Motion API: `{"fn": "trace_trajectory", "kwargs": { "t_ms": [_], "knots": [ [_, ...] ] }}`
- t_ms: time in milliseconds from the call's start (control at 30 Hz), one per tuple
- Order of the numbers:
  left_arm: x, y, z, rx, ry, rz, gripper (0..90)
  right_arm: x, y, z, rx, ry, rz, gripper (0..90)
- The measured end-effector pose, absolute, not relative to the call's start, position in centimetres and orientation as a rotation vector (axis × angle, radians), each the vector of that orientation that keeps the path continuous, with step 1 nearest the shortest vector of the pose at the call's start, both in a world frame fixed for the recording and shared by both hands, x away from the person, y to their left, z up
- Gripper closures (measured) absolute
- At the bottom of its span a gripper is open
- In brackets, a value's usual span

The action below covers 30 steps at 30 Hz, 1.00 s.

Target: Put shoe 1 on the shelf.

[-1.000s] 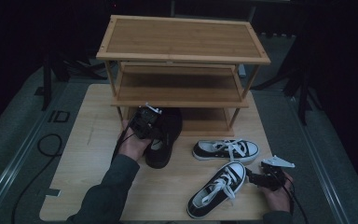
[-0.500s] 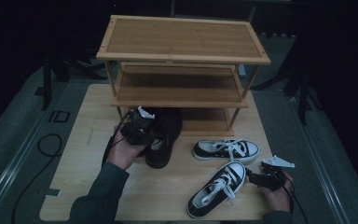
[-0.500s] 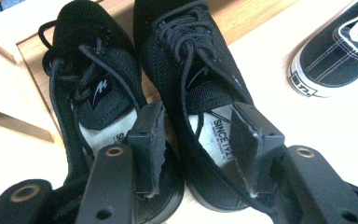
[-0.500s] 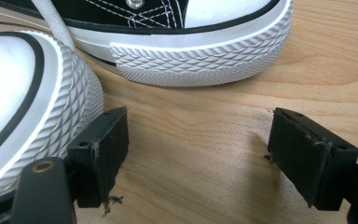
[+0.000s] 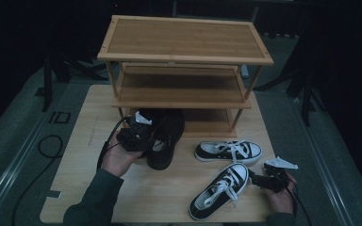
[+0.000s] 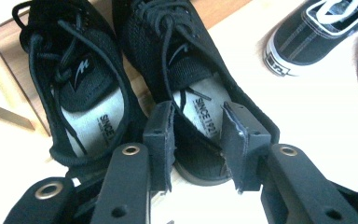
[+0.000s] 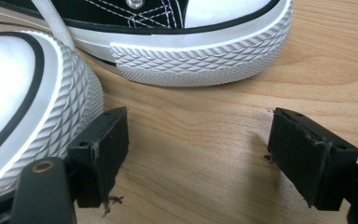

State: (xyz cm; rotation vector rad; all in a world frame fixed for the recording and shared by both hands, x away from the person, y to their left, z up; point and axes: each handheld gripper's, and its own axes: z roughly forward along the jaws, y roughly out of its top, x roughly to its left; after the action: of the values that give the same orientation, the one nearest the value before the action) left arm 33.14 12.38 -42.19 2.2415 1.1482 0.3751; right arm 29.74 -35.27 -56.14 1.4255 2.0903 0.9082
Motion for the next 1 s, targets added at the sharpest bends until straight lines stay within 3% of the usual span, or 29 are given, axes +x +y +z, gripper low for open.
{"fn": "trace_trajectory", "kwargs": {
  "t_ms": [200, 767, 1000],
  "knots": [
    [32.5, 13.2, -43.2, 2.222, 1.138, 0.299, 69.6, 29.7, -35.3, -56.1, 1.424, 2.09, 0.909, 20.2],
    [31.5, 14.0, -45.8, 2.236, 1.155, 0.307, 76.7, 29.7, -35.3, -56.1, 1.426, 2.09, 0.908, 20.2],
    [31.1, 13.9, -47.0, 2.281, 1.146, 0.297, 90.0, 29.7, -35.3, -56.1, 1.426, 2.09, 0.908, 20.2]
  ]
}}
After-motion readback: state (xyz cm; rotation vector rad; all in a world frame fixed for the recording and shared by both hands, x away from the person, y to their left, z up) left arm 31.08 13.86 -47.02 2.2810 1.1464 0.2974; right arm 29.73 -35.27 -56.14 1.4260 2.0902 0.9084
